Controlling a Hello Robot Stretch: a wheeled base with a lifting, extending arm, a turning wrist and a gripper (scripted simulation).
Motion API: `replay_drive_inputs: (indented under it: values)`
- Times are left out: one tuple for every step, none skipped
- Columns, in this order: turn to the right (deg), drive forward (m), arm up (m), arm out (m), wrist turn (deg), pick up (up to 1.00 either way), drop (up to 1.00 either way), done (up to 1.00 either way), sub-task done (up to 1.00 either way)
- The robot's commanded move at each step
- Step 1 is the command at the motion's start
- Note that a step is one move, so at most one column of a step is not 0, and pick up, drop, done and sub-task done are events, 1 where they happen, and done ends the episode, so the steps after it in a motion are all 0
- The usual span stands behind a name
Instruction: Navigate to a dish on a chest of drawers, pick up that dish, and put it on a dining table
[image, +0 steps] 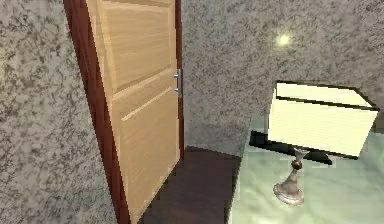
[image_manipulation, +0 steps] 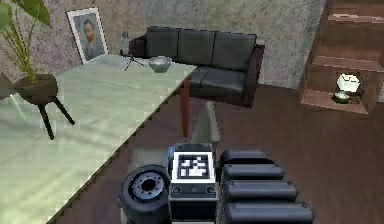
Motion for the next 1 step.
replay_drive_inputs:
  values:
    - [-6.0, 0.0, 0.0, 0.0, 0.0, 0.0, 0.0, 0.0, 0.0]
